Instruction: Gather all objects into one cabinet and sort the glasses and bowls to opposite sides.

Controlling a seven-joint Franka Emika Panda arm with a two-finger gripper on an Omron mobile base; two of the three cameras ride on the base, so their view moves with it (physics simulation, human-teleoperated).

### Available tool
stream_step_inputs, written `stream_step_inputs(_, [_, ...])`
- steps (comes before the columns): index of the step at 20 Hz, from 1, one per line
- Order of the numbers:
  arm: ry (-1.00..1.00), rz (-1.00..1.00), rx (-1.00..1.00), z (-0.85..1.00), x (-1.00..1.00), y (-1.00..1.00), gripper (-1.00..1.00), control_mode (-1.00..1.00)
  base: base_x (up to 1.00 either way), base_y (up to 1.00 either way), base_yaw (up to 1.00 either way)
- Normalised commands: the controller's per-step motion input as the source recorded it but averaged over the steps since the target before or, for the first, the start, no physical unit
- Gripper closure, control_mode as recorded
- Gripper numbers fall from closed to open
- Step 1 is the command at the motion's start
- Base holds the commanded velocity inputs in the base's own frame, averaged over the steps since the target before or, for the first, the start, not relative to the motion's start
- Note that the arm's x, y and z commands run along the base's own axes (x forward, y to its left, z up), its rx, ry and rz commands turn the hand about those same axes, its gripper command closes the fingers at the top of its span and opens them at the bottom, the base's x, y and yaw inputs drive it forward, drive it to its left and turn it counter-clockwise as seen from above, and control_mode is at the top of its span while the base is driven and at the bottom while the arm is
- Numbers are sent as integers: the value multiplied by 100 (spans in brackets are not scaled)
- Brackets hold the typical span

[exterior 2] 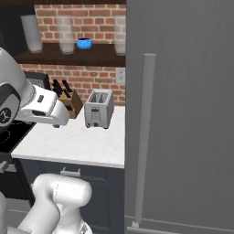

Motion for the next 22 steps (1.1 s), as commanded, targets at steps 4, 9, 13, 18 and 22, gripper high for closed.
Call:
stream_step_inputs(4, [0, 0, 0, 0, 0, 0, -100, 100, 53, 0, 0])
stream_step_inputs(9, [0, 0, 0, 0, 0, 0, -100, 100, 39, 7, 0])
stream_step_inputs(13, [0, 0, 0, 0, 0, 0, -100, 100, 0, 35, 1])
stream_step_inputs(18, [0, 0, 0, 0, 0, 0, -100, 100, 2, 27, 2])
stream_step_inputs(22, [0, 0, 0, 0, 0, 0, -100, 100, 26, 1, 5])
